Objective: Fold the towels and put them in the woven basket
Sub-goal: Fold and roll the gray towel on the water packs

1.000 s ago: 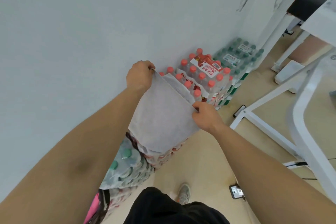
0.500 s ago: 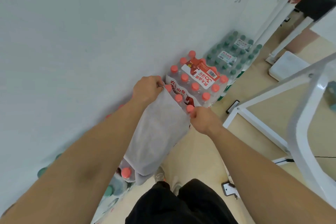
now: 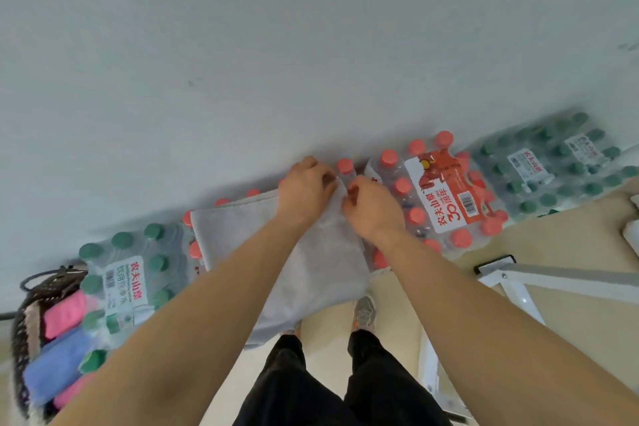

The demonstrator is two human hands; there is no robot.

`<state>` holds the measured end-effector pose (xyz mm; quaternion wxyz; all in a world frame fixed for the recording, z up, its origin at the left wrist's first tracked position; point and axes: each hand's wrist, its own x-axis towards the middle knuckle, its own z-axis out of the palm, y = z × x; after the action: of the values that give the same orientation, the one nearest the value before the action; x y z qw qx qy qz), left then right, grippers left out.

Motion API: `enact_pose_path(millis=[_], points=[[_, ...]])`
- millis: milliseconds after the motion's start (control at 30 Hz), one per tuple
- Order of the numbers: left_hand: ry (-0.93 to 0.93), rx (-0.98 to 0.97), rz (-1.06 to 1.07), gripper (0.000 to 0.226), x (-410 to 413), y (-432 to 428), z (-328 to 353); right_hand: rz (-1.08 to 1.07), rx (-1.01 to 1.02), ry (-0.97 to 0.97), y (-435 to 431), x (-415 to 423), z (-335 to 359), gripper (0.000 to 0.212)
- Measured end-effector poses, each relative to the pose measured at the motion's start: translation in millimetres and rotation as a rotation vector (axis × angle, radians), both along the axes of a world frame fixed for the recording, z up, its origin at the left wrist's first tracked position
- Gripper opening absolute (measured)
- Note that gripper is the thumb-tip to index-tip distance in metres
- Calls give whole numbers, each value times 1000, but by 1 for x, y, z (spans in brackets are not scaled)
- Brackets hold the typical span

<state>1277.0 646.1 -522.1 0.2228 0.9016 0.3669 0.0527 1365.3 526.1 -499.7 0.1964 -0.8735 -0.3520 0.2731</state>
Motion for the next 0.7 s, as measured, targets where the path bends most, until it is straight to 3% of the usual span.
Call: enact_pose_path(millis=[167, 533, 700], points=[[-58, 23, 34, 9, 2, -7, -3, 52, 31, 23, 11, 16, -3, 16], [-11, 112, 7, 11, 12, -11, -5, 96, 55, 14, 18, 25, -2, 6], [20, 154, 13, 12, 15, -11, -7, 127, 64, 40, 23, 28, -7, 32]])
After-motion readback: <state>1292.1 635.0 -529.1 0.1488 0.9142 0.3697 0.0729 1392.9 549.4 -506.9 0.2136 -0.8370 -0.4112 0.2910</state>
